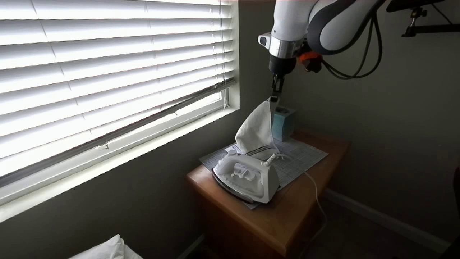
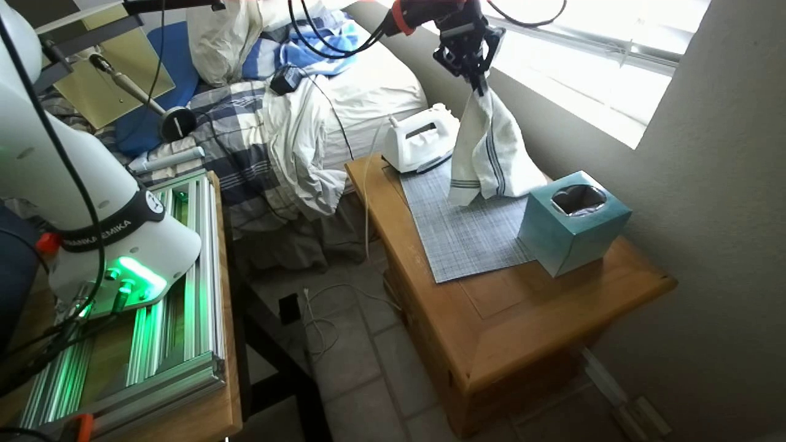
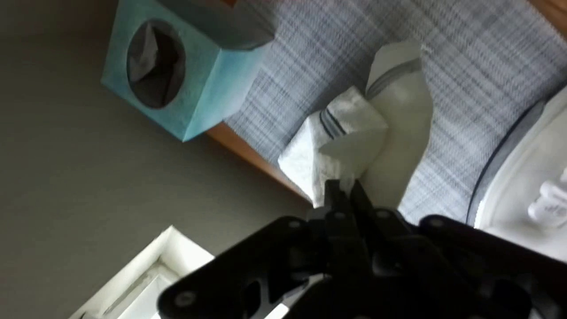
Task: Partially unfold the towel
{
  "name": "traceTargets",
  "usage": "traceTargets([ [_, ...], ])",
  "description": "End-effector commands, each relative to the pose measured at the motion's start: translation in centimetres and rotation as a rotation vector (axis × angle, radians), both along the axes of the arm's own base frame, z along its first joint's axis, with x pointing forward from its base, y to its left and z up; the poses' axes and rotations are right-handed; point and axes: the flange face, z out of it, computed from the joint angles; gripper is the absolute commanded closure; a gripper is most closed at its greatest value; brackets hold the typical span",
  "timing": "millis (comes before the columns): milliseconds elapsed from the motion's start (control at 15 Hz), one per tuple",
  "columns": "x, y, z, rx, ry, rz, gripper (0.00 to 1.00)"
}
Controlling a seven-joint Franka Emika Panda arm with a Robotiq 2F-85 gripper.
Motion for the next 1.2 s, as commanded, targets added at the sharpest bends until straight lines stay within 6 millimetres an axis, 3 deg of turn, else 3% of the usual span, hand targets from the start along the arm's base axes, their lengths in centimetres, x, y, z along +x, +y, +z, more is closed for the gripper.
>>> traceTargets([
  [0,-3.2,-3.2,-2.2,-0.09,0.135,0.01,0.99],
  [267,-6.1,-6.1,-5.0,-0.147,0.264,0.033,0.99],
  [867,-11.2,-8.2,-8.8,-0.164,0.504,0.138,0.99],
  [933,-10.9,-8.3,-8.8,-0.17,0.484,0.145,0.71],
  [1000,-10.2,-8.3,-8.2,-0.176,0.45,0.143,0.7],
  [1133,-8.6,-8.0,-6.1,-0.181,0.373,0.153,0.57],
])
